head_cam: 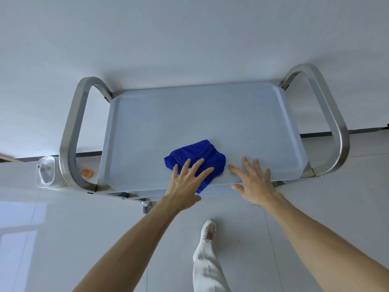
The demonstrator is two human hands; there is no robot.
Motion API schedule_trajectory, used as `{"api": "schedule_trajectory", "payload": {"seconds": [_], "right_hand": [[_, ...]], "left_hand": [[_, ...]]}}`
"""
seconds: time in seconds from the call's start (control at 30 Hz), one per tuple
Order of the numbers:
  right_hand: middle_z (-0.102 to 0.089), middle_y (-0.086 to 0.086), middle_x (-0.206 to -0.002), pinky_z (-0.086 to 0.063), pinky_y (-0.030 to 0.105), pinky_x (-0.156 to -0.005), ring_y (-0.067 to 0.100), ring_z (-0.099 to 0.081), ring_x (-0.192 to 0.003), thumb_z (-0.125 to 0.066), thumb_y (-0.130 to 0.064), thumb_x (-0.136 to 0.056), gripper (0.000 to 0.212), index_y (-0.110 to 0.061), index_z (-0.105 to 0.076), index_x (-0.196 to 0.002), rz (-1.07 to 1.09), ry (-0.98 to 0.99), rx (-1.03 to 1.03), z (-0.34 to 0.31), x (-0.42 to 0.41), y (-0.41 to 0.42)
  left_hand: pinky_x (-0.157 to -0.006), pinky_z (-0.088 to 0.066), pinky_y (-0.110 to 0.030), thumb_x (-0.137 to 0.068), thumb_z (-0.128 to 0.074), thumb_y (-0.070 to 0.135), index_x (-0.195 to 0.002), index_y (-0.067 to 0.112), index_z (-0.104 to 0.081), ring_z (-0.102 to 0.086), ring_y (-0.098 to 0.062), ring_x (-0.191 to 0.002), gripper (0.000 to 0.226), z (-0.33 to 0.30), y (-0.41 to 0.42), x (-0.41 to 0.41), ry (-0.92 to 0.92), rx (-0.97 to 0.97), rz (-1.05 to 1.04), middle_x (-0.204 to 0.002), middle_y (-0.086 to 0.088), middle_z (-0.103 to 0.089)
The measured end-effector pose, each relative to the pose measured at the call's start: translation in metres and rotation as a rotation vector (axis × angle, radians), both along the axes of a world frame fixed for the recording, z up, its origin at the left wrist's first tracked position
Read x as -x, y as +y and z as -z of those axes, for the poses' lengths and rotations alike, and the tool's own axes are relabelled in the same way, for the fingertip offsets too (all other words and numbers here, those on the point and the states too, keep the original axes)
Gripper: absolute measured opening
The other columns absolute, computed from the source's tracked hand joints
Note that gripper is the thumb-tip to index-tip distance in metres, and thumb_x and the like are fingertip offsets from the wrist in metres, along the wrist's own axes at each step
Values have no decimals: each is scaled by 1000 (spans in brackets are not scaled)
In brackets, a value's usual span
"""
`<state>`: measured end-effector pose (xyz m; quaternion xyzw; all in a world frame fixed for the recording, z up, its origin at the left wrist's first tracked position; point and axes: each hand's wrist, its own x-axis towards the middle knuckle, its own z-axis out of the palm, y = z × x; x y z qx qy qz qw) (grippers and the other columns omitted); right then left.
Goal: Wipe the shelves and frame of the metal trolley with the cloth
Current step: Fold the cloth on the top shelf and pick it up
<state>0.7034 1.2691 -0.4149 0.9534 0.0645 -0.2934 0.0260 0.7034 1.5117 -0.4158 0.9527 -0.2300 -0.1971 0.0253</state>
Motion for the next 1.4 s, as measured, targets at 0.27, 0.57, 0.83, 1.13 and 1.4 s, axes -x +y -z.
{"api": "schedule_trajectory", "payload": {"seconds": [0.27, 0.57, 0.83, 1.13, 1.4], "right_hand": [[3, 7, -169, -24, 65, -116, 41, -2, -153, -46, -50, -102, 62, -39, -20, -156, 29, 114, -89, -20, -11, -6], [-44, 0, -153, -46, 35, -99, 17, -51, -131, -66, -64, -83, 72, -40, -40, -145, 684, 223, -987, -85, -47, 24], [-60, 15, -140, -47, 55, -106, 35, -59, -127, -57, -60, -94, 61, -20, -57, -140, 872, 682, -1736, -154, -58, 84], [-74, 10, -114, -56, 32, -80, 24, -71, -102, -70, -25, -93, 19, -24, -69, -112, 577, 85, -1702, -249, -81, 116], [-74, 1, -113, -54, 29, -90, 20, -69, -105, -63, -25, -96, 21, -26, -65, -117, 147, -11, -1538, -310, -93, 135]], "left_hand": [[-77, -44, -40, -84, -52, -3, -126, 29, -62, -53, -21, -87, 54, -24, -9, -31, -55, 353, -281, -105, 9, -69], [-81, -55, -39, -97, -48, 4, -110, 19, -67, -67, -26, -96, 27, -126, 15, -53, 392, 1313, -1044, -103, -8, -73], [-85, -57, -43, -91, -53, 20, -124, -1, -63, -66, -35, -109, 40, -197, 38, -28, 653, 1922, -987, -122, -23, -66], [-76, -57, -39, -89, -49, 9, -93, 7, -73, -69, -24, -85, 23, -213, 85, -15, 415, 1755, -916, -93, -12, -71], [-97, -46, -36, -98, -36, 63, -117, 20, -72, -66, -24, -105, 58, -244, 114, -39, 487, 1653, -763, -112, -7, -72]]}}
